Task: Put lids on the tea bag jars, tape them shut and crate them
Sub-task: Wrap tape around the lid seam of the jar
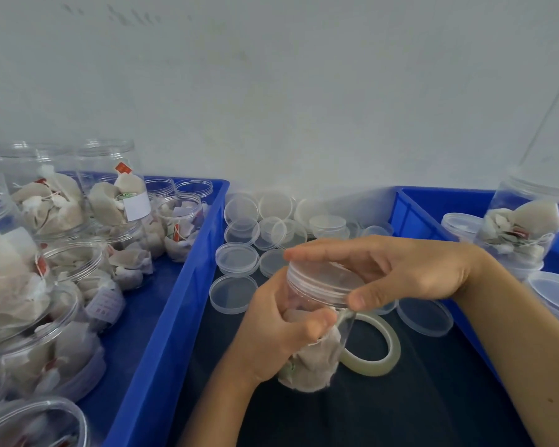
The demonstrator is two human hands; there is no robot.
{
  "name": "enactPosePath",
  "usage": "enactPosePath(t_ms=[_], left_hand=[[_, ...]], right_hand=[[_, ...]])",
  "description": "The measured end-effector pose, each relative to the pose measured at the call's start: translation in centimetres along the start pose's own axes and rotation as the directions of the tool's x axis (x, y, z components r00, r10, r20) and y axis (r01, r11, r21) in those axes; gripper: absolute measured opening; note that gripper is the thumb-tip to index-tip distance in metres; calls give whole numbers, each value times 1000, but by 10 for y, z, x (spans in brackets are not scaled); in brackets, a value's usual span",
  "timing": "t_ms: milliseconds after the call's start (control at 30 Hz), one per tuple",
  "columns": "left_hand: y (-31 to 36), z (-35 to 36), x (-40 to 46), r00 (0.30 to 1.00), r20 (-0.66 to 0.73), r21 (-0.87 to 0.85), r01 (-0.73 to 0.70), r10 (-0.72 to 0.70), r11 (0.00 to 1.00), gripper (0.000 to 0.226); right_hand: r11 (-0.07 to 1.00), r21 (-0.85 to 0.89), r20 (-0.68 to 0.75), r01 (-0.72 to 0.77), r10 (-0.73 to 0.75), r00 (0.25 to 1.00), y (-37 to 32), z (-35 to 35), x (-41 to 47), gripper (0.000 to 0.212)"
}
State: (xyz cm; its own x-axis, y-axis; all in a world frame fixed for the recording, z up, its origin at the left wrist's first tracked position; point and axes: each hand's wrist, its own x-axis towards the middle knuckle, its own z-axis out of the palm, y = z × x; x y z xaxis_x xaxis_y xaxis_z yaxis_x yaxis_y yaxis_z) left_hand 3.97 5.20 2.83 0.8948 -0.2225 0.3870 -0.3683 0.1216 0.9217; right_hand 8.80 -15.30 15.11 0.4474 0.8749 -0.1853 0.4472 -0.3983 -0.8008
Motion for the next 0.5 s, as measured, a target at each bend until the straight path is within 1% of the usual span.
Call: enactPosePath(t_ms=[67, 133, 167, 200, 233, 267, 300, 333, 367, 400, 467, 500], left_hand=[[-5, 2, 0, 996, -81, 141, 32, -21, 989, 56], [-8, 4, -1, 984, -180, 271, 63, -14, 961, 60], [-9, 6, 0, 974, -224, 327, 62, 14, 943, 61], [-10, 8, 0, 964, -261, 380, 51, 55, 923, 62], [-12, 9, 0, 953, -287, 428, 36, 99, 903, 63], [-13, 11, 1, 944, -303, 468, 26, 133, 883, 63], [-14, 12, 1, 939, -310, 497, 26, 150, 867, 64], [-15, 13, 1, 938, -312, 514, 32, 152, 857, 63], [-15, 12, 0, 937, -316, 518, 37, 151, 854, 63], [-15, 11, -1, 933, -328, 505, 42, 147, 862, 63], [-11, 5, -1, 928, -355, 417, 50, 112, 908, 64], [-9, 4, -1, 931, -353, 366, 50, 89, 929, 63]], right_hand=[[988, -128, -70, -86, 77, 995, 2, 1, 0, 76], [936, -279, -211, -214, 157, 965, -2, 6, 3, 73], [903, -314, -315, -292, 191, 930, -5, 12, 7, 68], [873, -320, -436, -368, 209, 875, -6, 19, 14, 62], [838, -314, -555, -446, 219, 803, -6, 27, 24, 59], [792, -320, -649, -520, 217, 729, -5, 37, 33, 61], [737, -359, -703, -572, 190, 685, -2, 45, 43, 66], [689, -415, -720, -594, 150, 677, 1, 50, 50, 69], [673, -457, -708, -582, 121, 696, 4, 51, 54, 71], [696, -469, -668, -544, 123, 734, 4, 49, 55, 74], [776, -439, -565, -453, 154, 811, 5, 40, 50, 76], [793, -427, -540, -435, 162, 826, 5, 37, 48, 74]])
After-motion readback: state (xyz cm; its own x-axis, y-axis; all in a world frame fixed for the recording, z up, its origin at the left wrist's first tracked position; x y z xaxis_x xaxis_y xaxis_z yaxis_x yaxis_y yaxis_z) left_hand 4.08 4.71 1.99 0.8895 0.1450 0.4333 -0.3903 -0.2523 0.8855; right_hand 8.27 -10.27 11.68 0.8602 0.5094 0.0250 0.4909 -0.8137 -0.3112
